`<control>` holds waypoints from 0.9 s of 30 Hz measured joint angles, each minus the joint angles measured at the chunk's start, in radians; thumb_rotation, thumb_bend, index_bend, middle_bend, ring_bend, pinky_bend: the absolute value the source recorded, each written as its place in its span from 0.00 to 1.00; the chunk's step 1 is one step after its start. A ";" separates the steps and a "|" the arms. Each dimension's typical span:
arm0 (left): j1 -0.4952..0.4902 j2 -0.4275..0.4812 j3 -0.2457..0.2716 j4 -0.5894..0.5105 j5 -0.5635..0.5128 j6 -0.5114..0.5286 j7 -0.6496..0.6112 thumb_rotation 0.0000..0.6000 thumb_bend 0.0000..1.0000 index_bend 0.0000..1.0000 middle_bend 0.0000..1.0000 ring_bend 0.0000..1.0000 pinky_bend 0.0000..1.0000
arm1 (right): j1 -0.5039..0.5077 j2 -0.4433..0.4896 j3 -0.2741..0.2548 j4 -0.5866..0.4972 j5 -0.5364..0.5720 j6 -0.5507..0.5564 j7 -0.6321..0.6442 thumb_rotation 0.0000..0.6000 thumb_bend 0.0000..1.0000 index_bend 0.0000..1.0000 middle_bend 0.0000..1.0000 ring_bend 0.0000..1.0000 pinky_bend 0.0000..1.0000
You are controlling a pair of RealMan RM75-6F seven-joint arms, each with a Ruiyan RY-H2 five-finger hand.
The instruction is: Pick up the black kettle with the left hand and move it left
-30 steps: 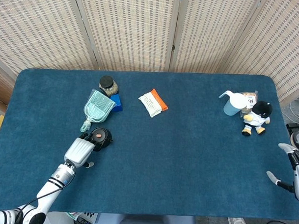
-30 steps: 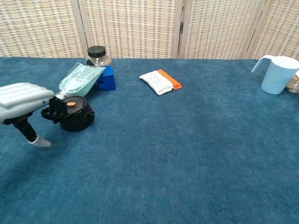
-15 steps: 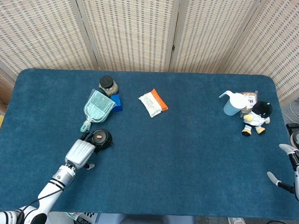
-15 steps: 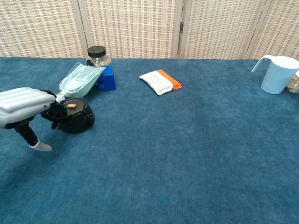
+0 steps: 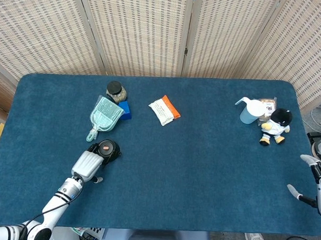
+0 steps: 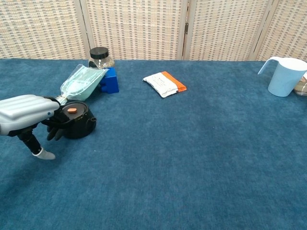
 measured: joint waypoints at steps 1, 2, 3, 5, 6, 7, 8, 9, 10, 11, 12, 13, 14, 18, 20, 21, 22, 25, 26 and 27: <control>-0.001 -0.001 -0.001 0.002 -0.001 -0.003 -0.003 1.00 0.10 0.66 0.68 0.50 0.07 | 0.000 0.000 0.000 0.001 0.000 -0.001 0.000 1.00 0.15 0.22 0.25 0.12 0.16; -0.002 -0.003 -0.001 0.005 -0.002 -0.007 -0.006 1.00 0.10 0.68 0.70 0.52 0.07 | 0.000 0.000 0.000 0.001 0.001 -0.001 0.001 1.00 0.15 0.22 0.25 0.12 0.16; -0.004 -0.004 -0.001 0.008 -0.004 -0.011 -0.007 0.99 0.10 0.70 0.72 0.54 0.07 | 0.000 -0.001 0.000 0.002 0.001 -0.001 0.001 1.00 0.15 0.22 0.25 0.12 0.16; -0.007 -0.005 -0.004 0.011 -0.010 -0.018 -0.011 0.84 0.10 0.73 0.76 0.57 0.06 | 0.000 -0.002 0.001 0.004 0.002 -0.001 0.002 1.00 0.15 0.22 0.25 0.12 0.16; -0.007 -0.005 -0.006 0.011 -0.012 -0.019 -0.014 0.70 0.09 0.74 0.78 0.59 0.06 | 0.000 -0.002 0.001 0.004 0.002 -0.001 0.003 1.00 0.15 0.22 0.25 0.12 0.16; -0.008 -0.005 -0.008 0.011 -0.013 -0.020 -0.017 0.58 0.09 0.76 0.80 0.61 0.06 | 0.000 -0.002 0.001 0.005 0.002 -0.001 0.004 1.00 0.15 0.22 0.25 0.12 0.16; -0.008 -0.004 -0.011 0.010 -0.014 -0.019 -0.022 0.48 0.09 0.77 0.82 0.62 0.06 | 0.000 -0.002 0.002 0.006 0.002 -0.001 0.004 1.00 0.15 0.22 0.25 0.12 0.16; -0.008 -0.003 -0.013 0.009 -0.014 -0.019 -0.027 0.42 0.08 0.78 0.84 0.64 0.06 | 0.001 -0.002 0.002 0.007 0.002 -0.001 0.005 1.00 0.15 0.22 0.25 0.12 0.16; -0.009 -0.001 -0.015 0.009 -0.014 -0.018 -0.033 0.37 0.08 0.80 0.85 0.66 0.06 | 0.001 -0.003 0.003 0.007 0.003 -0.002 0.006 1.00 0.15 0.22 0.25 0.12 0.16; -0.009 0.000 -0.019 0.008 -0.013 -0.017 -0.041 0.32 0.08 0.81 0.87 0.67 0.06 | 0.001 -0.003 0.003 0.008 0.003 -0.002 0.006 1.00 0.15 0.22 0.25 0.12 0.16; -0.009 0.002 -0.021 0.007 -0.013 -0.016 -0.048 0.26 0.08 0.83 0.90 0.69 0.06 | 0.002 -0.003 0.004 0.009 0.003 -0.003 0.008 1.00 0.15 0.22 0.25 0.12 0.16; -0.008 0.003 -0.024 0.006 -0.012 -0.014 -0.055 0.24 0.08 0.84 0.91 0.70 0.06 | 0.002 -0.003 0.004 0.009 0.003 -0.002 0.009 1.00 0.15 0.22 0.25 0.12 0.16; -0.008 0.006 -0.028 0.004 -0.012 -0.013 -0.066 0.22 0.08 0.86 0.93 0.72 0.06 | 0.002 -0.004 0.004 0.010 0.002 -0.002 0.010 1.00 0.15 0.22 0.25 0.12 0.16; -0.007 0.012 -0.040 0.002 -0.012 -0.007 -0.093 0.22 0.08 0.90 0.97 0.76 0.06 | 0.003 -0.006 0.005 0.015 0.004 -0.003 0.015 1.00 0.15 0.22 0.25 0.12 0.16; -0.005 0.013 -0.046 0.002 -0.017 -0.006 -0.111 0.23 0.08 0.91 0.98 0.77 0.06 | 0.003 -0.007 0.006 0.018 0.006 -0.005 0.018 1.00 0.15 0.22 0.25 0.12 0.16; -0.004 0.014 -0.048 0.001 -0.019 -0.005 -0.120 0.25 0.08 0.92 0.99 0.78 0.06 | 0.004 -0.007 0.006 0.019 0.006 -0.006 0.020 1.00 0.15 0.22 0.25 0.12 0.16; -0.003 0.014 -0.051 0.001 -0.020 -0.004 -0.129 0.28 0.08 0.93 1.00 0.79 0.06 | 0.004 -0.008 0.006 0.020 0.007 -0.007 0.020 1.00 0.15 0.22 0.25 0.12 0.16; 0.005 0.012 -0.061 0.000 -0.017 0.014 -0.167 0.38 0.08 0.95 1.00 0.80 0.06 | 0.006 -0.008 0.007 0.023 0.007 -0.009 0.023 1.00 0.15 0.22 0.25 0.12 0.16; 0.010 0.009 -0.065 0.002 -0.011 0.028 -0.181 0.43 0.08 0.95 1.00 0.81 0.06 | 0.007 -0.008 0.007 0.023 0.007 -0.010 0.023 1.00 0.15 0.22 0.25 0.12 0.16; 0.015 0.005 -0.068 0.004 -0.005 0.042 -0.194 0.45 0.08 0.96 1.00 0.82 0.06 | 0.008 -0.008 0.007 0.024 0.007 -0.012 0.024 1.00 0.15 0.22 0.25 0.12 0.16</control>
